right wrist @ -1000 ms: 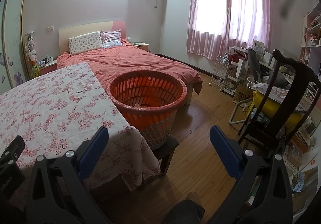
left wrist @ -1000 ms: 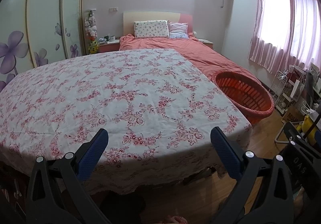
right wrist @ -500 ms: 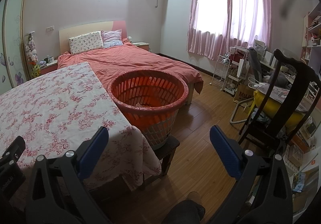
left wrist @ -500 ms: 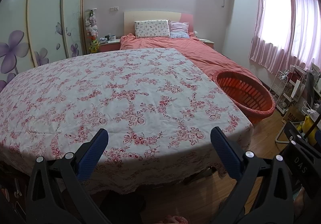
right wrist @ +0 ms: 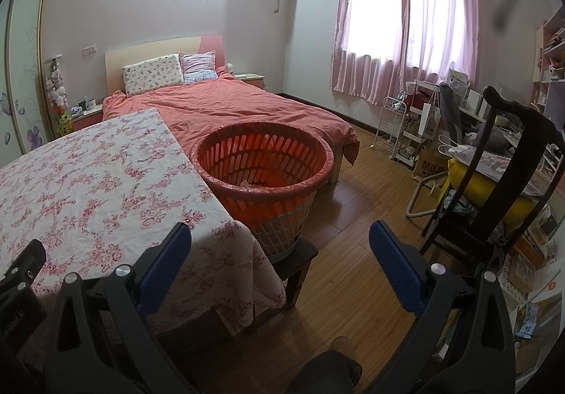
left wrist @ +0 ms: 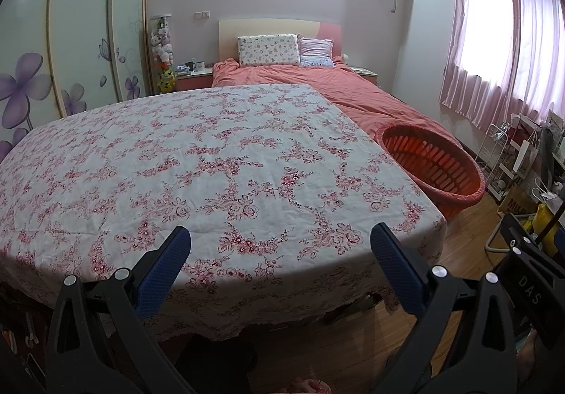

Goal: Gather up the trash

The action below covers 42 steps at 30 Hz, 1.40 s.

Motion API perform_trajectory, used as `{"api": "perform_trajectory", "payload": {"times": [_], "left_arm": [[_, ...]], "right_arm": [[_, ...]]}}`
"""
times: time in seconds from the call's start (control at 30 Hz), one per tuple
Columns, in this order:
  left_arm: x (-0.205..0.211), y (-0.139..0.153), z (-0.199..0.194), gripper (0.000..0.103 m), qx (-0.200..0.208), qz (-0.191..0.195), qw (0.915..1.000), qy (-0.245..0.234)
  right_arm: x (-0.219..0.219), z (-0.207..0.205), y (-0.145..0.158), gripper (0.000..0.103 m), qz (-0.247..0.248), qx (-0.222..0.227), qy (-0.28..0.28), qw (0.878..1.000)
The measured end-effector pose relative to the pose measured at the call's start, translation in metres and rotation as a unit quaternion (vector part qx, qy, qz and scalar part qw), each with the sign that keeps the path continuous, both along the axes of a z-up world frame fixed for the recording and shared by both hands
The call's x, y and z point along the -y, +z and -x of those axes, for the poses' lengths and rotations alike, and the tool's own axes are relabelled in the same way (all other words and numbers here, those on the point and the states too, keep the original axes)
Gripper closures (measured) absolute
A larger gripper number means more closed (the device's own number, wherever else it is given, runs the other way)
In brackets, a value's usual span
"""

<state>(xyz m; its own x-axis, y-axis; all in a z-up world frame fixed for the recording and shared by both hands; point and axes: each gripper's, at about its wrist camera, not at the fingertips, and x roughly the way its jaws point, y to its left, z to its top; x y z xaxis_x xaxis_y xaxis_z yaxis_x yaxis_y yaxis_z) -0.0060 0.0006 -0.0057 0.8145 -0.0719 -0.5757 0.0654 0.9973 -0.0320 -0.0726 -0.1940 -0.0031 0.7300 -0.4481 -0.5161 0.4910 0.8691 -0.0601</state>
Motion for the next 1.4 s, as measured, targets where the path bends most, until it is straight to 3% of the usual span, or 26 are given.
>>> {"api": "perform_trajectory", "payload": {"times": [1.4], "left_arm": [[-0.0047,-0.0006,0.0042,0.003,0.0,-0.01,0.9999,0.005]], "right_arm": [[-0.0052,-0.0031,0.0006,0.004,-0.004,-0.001,0.002,1.0]]}}
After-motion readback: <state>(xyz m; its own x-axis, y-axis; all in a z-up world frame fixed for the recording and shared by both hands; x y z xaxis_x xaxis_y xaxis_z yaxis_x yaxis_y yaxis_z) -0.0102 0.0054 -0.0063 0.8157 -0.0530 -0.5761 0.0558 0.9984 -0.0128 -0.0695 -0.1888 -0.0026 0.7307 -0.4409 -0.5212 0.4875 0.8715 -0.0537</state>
